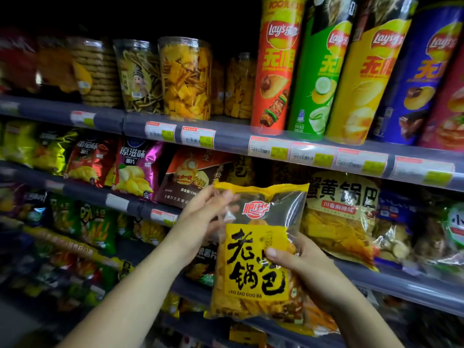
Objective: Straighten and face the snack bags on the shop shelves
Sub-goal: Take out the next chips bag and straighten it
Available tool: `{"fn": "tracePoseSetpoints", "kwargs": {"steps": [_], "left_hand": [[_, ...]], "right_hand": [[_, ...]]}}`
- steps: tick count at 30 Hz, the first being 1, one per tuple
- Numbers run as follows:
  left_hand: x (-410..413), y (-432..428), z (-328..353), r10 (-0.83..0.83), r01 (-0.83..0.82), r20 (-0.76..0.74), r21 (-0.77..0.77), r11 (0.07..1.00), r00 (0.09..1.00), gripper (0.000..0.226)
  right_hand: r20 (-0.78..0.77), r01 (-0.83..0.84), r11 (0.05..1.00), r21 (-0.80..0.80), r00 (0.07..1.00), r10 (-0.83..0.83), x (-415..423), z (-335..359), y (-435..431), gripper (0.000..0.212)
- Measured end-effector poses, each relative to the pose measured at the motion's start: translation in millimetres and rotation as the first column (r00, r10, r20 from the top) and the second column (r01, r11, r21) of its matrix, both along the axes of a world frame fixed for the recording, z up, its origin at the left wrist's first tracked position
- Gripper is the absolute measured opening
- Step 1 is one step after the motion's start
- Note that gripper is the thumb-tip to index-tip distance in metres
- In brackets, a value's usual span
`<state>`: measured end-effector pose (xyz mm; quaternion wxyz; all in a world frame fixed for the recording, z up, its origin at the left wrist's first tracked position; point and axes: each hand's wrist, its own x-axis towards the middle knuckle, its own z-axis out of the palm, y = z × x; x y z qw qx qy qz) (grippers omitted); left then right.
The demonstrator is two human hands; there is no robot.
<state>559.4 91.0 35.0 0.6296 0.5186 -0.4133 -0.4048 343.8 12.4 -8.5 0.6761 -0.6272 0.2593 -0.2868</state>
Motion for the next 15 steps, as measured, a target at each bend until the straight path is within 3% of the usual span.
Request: {"fn": "tracePoseSetpoints", "kwargs": {"steps": [3, 7, 12, 15], "left_hand": [[-5, -7, 14, 0.079, -0.079, 0.014, 0.011, 0.997, 0.997, 0.028], [-3, -3, 16, 0.089, -0.086, -0.037, 0.06, 0.994, 0.995, 0.016], [-4, 0, 10, 0.029, -0.028, -0.015, 0.086, 0.996, 0.999, 0.028], [6, 0, 8, 0.033, -0.014, -0.207, 0.093, 0.996, 0.978, 0.041]], "right_hand": [[-0.001, -0.032, 0.999, 0.02, 0.999, 0.033, -2, -3, 3, 0.095], [-0.014, -0.04, 0.999, -0.009, 0.999, 0.04, -17, -3, 5, 0.1], [-0.039, -0.053, 0.999, 0.014, 0.998, 0.053, -31, -7, 6, 0.105], [-0.006, -0.091, 0.996, 0.014, 0.996, 0.091, -37, -11, 6, 0.094]]}}
